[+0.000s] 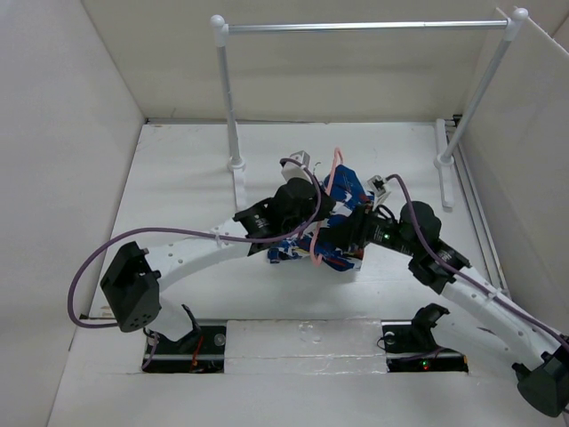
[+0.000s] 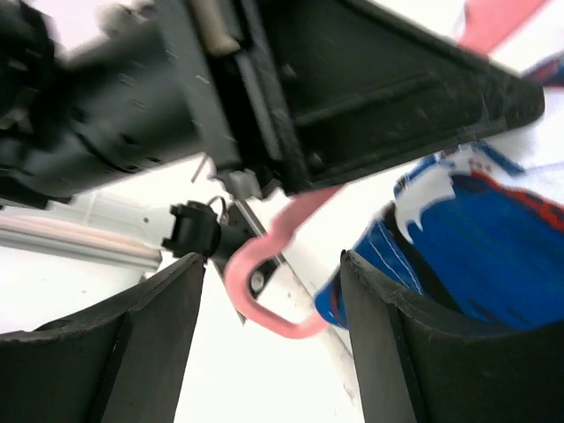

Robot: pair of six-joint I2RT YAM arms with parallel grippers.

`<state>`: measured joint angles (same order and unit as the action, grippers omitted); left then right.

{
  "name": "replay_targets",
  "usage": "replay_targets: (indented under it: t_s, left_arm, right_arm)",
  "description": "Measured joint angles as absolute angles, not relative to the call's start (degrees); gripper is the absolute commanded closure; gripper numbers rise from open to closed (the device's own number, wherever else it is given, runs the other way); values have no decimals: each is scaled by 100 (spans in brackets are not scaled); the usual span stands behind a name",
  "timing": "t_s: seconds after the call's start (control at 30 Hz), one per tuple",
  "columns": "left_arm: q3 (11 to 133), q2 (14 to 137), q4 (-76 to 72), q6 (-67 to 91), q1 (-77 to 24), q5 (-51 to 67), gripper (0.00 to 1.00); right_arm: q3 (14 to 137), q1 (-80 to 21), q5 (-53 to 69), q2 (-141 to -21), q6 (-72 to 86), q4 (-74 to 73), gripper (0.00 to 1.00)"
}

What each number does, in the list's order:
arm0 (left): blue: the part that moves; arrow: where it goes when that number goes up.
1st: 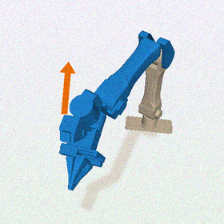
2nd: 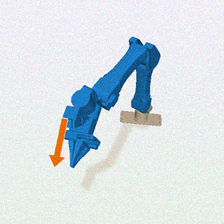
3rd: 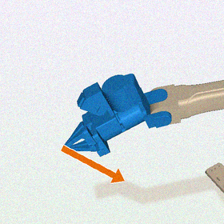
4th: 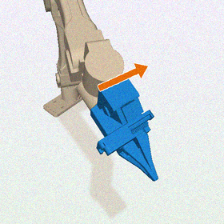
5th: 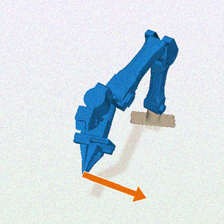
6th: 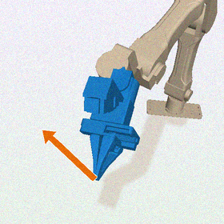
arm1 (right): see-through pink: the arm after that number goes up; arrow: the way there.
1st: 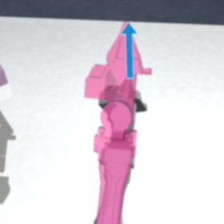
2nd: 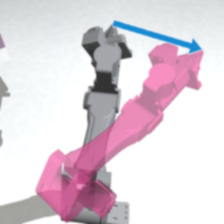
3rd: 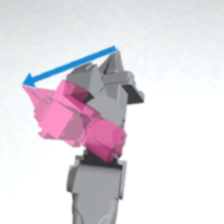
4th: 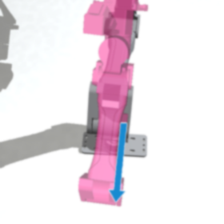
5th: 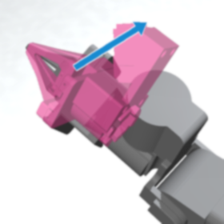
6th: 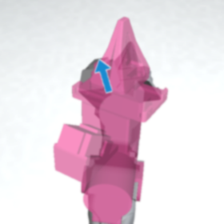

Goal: Place the trousers on the hanger
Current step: Hang the hanger with trousers onto the clothesline

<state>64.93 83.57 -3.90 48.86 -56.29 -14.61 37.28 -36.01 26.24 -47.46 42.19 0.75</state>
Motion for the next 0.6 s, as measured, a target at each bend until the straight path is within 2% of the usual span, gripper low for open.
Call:
replay_targets:
  t_s: [0.13, 0.33, 0.43, 0.53, 0.6]
  left_arm:
    - [6440, 8329, -416, 4921, -5629, -1457, 100]
    - [6222, 8189, -478, 5006, -5625, -1400, 100]
    - [6128, 8128, -491, 5054, -5627, -1378, 100]
    - [6095, 8060, -495, 5096, -5618, -1409, 100]
    - [6086, 8005, -475, 5109, -5610, -1516, 100]
  right_arm:
    - [3605, -3647, 2635, -4886, 4335, 569, 32]
    - [3566, -3881, 2740, -5870, 4499, 1256, 35]
    - [3568, -3940, 2742, -6075, 4534, 1522, 42]
    - [3581, -3997, 2755, -6141, 4532, 1826, 55]
    - [3581, -4042, 2703, -6191, 4654, 1975, 72]
